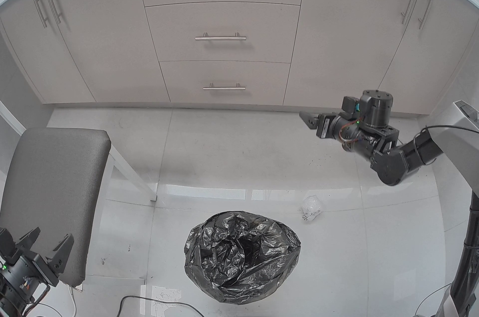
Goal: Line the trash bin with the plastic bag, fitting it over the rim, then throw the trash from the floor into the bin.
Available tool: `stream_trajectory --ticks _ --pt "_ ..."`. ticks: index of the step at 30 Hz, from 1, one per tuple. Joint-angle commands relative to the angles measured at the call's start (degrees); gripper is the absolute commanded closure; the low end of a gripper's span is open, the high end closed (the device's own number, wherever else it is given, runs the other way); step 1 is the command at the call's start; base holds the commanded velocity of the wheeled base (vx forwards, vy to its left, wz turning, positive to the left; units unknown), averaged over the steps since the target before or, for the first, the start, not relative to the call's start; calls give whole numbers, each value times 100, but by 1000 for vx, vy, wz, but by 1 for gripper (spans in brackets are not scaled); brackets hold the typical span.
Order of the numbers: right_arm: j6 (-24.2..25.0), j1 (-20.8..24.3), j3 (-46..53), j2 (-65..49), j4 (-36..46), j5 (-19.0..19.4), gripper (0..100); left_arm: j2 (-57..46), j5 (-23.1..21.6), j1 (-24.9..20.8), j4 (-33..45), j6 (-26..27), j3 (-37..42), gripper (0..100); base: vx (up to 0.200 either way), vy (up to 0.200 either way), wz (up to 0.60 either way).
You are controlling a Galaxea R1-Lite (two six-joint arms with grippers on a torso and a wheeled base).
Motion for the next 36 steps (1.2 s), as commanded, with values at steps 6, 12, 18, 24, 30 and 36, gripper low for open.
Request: stream_trajectory --ticks 6,12,18,24,30,36 --pt "-187 -458 -4753 2630 2768 -1662 0 -2075 16 77 1313 -247 529 0 0 0 0" --pt "-662 -476 -4753 4203 3885 -2392 0 -2523 8 85 1348 -212 520 0 0 0 0" --pt "-969 -529 -4753 5240 5431 -2515 0 -2980 16 121 1339 -115 529 0 0 0 0" --pt "-1022 -555 -4753 5240 5546 -2550 0 -3174 16 578 1339 571 529 0 0 0 0" --pt "-1013 -502 -4753 5240 5546 -2550 0 -3209 52 1131 1339 1159 529 0 0 0 0" --pt "-1013 -441 -4753 5240 5537 -2550 0 -3736 -924 1527 1392 1335 529 0 0 0 0"
